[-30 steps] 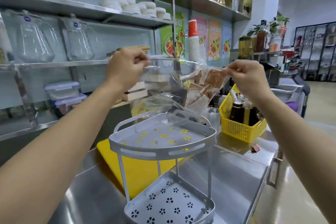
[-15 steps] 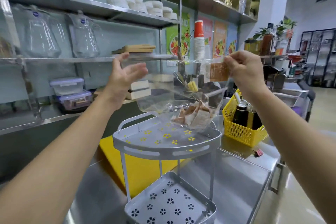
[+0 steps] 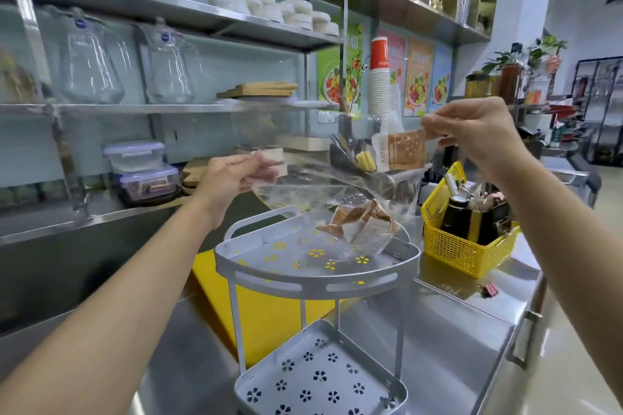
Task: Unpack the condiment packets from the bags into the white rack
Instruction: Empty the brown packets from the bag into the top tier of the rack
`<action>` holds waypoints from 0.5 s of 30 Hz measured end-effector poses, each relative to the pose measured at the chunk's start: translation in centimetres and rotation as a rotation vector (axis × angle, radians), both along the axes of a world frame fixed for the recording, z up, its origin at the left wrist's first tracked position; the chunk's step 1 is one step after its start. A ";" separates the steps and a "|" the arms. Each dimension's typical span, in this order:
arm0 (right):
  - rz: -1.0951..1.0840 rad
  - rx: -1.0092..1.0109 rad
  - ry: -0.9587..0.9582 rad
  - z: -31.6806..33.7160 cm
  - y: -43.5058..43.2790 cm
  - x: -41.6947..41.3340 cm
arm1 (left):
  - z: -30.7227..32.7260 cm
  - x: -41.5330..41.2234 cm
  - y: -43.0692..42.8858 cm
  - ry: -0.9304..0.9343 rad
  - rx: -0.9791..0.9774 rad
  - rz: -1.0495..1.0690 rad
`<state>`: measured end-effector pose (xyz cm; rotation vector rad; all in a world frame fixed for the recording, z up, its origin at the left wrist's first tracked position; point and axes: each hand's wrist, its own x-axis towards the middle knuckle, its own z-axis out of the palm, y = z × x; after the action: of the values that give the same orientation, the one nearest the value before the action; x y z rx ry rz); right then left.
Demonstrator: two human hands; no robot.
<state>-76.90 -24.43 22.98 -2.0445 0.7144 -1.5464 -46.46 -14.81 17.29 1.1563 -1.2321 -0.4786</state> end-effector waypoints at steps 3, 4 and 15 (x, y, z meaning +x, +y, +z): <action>-0.005 -0.037 0.067 -0.2 0.3 -0.1 | -0.2 0.3 -0.2 0.022 0.065 0.067; -0.013 -0.036 0.181 -0.4 0.5 0.0 | -0.4 0.4 -0.3 0.029 0.086 0.069; -0.035 0.096 -0.283 -3.3 -1.3 1.4 | -2.2 0.2 0.0 -0.234 0.212 -0.131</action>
<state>-75.50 -25.78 19.65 -1.7069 0.7021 -1.7404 -46.23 -14.77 15.12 1.3451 -1.4934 -0.5953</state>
